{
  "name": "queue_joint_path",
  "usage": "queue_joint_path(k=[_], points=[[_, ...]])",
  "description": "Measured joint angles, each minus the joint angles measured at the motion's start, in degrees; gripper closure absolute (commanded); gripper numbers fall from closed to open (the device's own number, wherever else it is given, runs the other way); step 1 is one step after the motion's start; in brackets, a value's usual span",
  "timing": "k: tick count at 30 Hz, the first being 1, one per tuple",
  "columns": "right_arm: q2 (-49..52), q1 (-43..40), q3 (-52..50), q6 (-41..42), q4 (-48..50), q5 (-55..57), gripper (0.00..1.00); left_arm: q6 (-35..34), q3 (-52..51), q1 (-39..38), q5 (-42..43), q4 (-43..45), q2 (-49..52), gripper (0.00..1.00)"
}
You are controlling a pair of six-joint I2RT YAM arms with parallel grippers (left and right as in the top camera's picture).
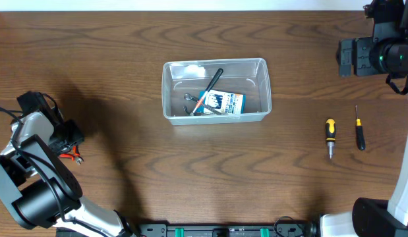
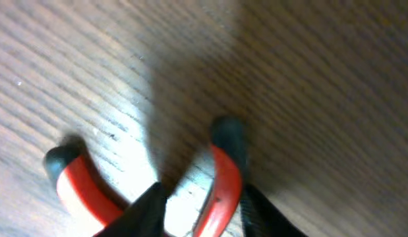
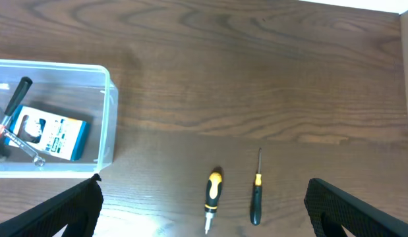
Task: Pack container
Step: 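Lower left gripper and grasp the red pliers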
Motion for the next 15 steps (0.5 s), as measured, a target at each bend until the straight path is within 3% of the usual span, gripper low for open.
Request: queue_joint_path(k=[15], points=[[0.00, 0.00, 0.00, -0.74, 0.02, 0.00, 0.01, -0.39, 0.28, -0.20, 0.15, 0.37, 0.31, 0.94]])
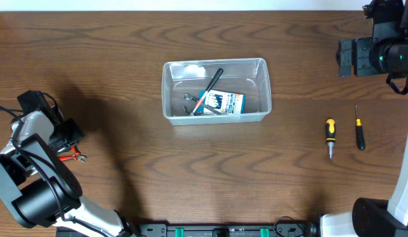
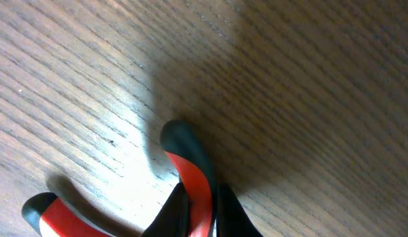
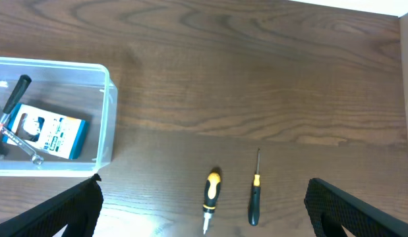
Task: Pack container
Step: 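Lower left gripper and grasp the red pliers, then carry the pliers right and lower them into the container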
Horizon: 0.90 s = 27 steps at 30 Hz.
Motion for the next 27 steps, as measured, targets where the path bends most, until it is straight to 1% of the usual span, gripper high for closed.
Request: queue_joint_path(k=[5, 8, 12, 16, 18, 21, 24, 27], points=[[0.00, 0.00, 0.00, -0.02, 0.02, 0.00, 0.01, -0.02, 0.28, -0.83, -0.26, -0.83, -0.11, 0.94], [0.00, 0.00, -0.02, 0.00, 0.02, 0.00, 0.01, -0.02, 0.57, -2.93, 0.02, -3.54, -0.44, 0.94], [0.00, 0.00, -0.02, -0.02, 0.04, 0.00, 0.01, 0.22, 2.51, -7.93, 2.36, -8.61, -3.43, 0.94], [0.00, 0.00, -0.02, -0.02, 0.04, 0.00, 0.01, 3.23, 9.03, -14.95, 4.96, -13.94, -10.80, 0.94], [0.00, 0.00, -0.04, 0.00, 0.02, 0.00, 0.01, 5.99, 12.76, -19.21, 5.46, -15.45, -14.53, 0.94], [0.00, 0.00, -0.04, -0.02, 0.02, 0.00, 0.01, 12.33, 17.14, -27.12, 6.10, -16.20, -19.56, 0.94], [0.00, 0.00, -0.04, -0.02, 0.02, 0.00, 0.01, 19.91, 18.80, -36.06, 6.86, -15.06, -22.71, 0.94], [0.00, 0.00, -0.04, -0.02, 0.02, 0.00, 0.01, 27.56, 18.80, -44.09, 8.13, -13.16, -22.75, 0.94]])
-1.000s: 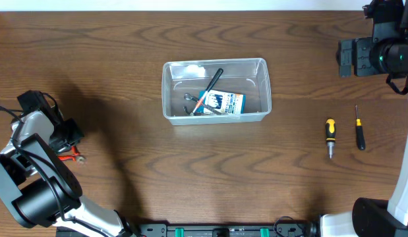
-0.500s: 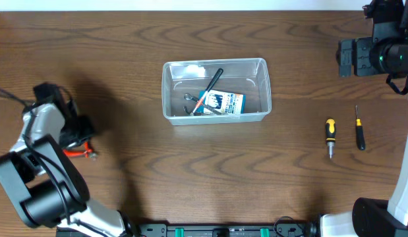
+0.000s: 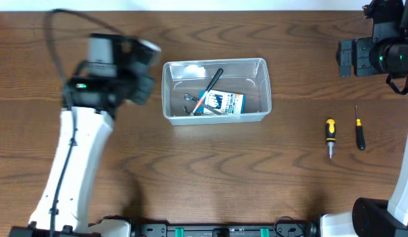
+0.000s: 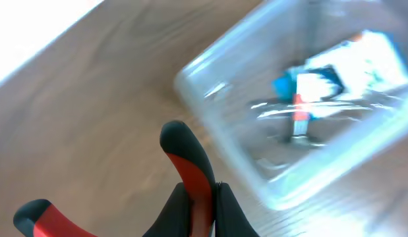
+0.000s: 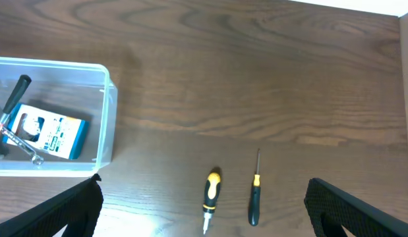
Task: Pack container
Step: 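Carry the pliers right and lower them into the container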
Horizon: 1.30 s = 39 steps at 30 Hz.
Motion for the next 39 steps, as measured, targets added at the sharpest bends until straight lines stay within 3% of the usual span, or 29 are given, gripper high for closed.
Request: queue_joint_path(k=[4, 8, 21, 25, 26, 27, 33, 39], points=[[0.00, 0.00, 0.00, 0.02, -0.04, 0.00, 0.01, 8.68, -0.07, -8.37, 2.25, 4.42, 3.10, 0.94], [0.00, 0.00, 0.00, 0.00, -0.15, 0.00, 0.01, 12.87, -0.07, -12.50, 3.28, 10.19, 8.28, 0.94], [0.00, 0.00, 0.00, 0.00, -0.50, 0.00, 0.01, 14.88, -0.20, -13.29, 3.28, 11.02, 26.16, 0.93], [0.00, 0.00, 0.00, 0.00, -0.48, 0.00, 0.01, 15.23, -0.22, -13.29, 3.26, 11.06, 26.56, 0.49], [0.00, 0.00, 0.00, 0.00, -0.50, 0.00, 0.01, 15.19, -0.22, -13.29, 3.28, 11.10, 26.53, 0.31], [0.00, 0.00, 0.00, 0.00, -0.50, 0.00, 0.01, 15.41, -0.22, -13.29, 3.28, 11.13, 26.53, 0.01], [0.00, 0.00, 0.00, 0.02, -0.50, 0.00, 0.01, 13.90, -0.20, -13.20, 3.21, 11.21, 26.53, 0.02], [0.00, 0.00, 0.00, 0.00, -0.52, 0.00, 0.01, 8.24, -0.20, -12.92, 2.82, 11.23, 26.51, 0.02]])
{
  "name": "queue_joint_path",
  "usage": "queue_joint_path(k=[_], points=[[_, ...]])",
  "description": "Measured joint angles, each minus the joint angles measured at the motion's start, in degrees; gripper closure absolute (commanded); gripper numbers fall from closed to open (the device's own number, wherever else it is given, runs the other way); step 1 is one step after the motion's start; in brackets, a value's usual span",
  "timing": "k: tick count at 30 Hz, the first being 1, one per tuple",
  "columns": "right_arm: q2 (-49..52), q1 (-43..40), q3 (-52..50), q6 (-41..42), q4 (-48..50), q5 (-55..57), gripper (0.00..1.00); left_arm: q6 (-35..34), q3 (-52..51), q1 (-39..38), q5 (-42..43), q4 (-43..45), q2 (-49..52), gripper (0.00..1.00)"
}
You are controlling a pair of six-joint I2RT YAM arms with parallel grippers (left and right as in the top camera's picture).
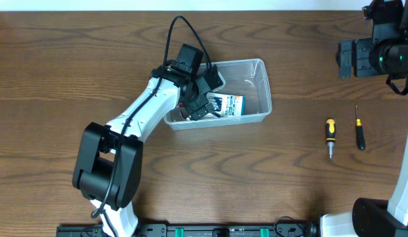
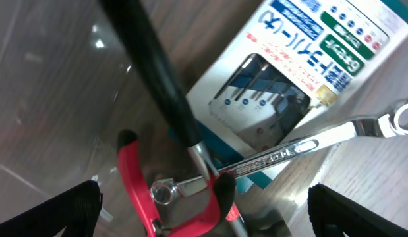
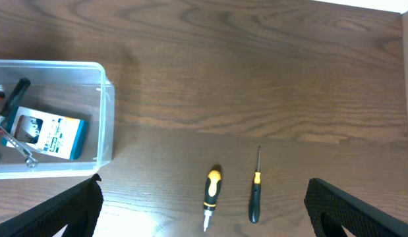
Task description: Pack container
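The clear plastic container [image 1: 264, 67] stands mid-table. My left gripper [image 1: 197, 92] reaches down into its left half and is open [image 2: 204, 220], its pads wide apart. Between them the red-handled pliers [image 2: 134, 178] lie loose on the container floor. A silver wrench [image 2: 309, 141], a black-handled tool [image 2: 151, 66] and a blue-and-white box [image 2: 302, 72] lie with them. My right gripper [image 1: 372, 56] hangs open at the far right [image 3: 204, 214], holding nothing. In the right wrist view the container [image 3: 105, 125] is at the left edge.
Two screwdrivers lie on the table at the right: a stubby yellow-and-black one [image 1: 330, 135] [image 3: 212, 191] and a thin black-handled one [image 1: 359, 131] [image 3: 256, 197]. Bare wood surrounds the container.
My left gripper was shut on a pliers handle beside the container's left end. Now it is inside the container and open, and the pliers lie there. The right arm has not moved.
At the table's far left my left gripper stood open around one handle of the red pliers. Then it was shut on that handle. Later it held the pliers up beside the container. Now the pliers rest inside, released.
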Motion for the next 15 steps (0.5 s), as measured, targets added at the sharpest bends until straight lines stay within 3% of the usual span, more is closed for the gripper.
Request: queue_joint_path(k=[9, 15], points=[[0.00, 0.00, 0.00, 0.00, -0.02, 0.00, 0.01, -9.20, 0.24, 1.38, -0.02, -0.52, -3.63, 0.02], [0.00, 0.00, 0.00, -0.17, -0.31, 0.00, 0.12, -20.02, 2.21, 4.79, -2.14, -4.20, -13.90, 0.01]])
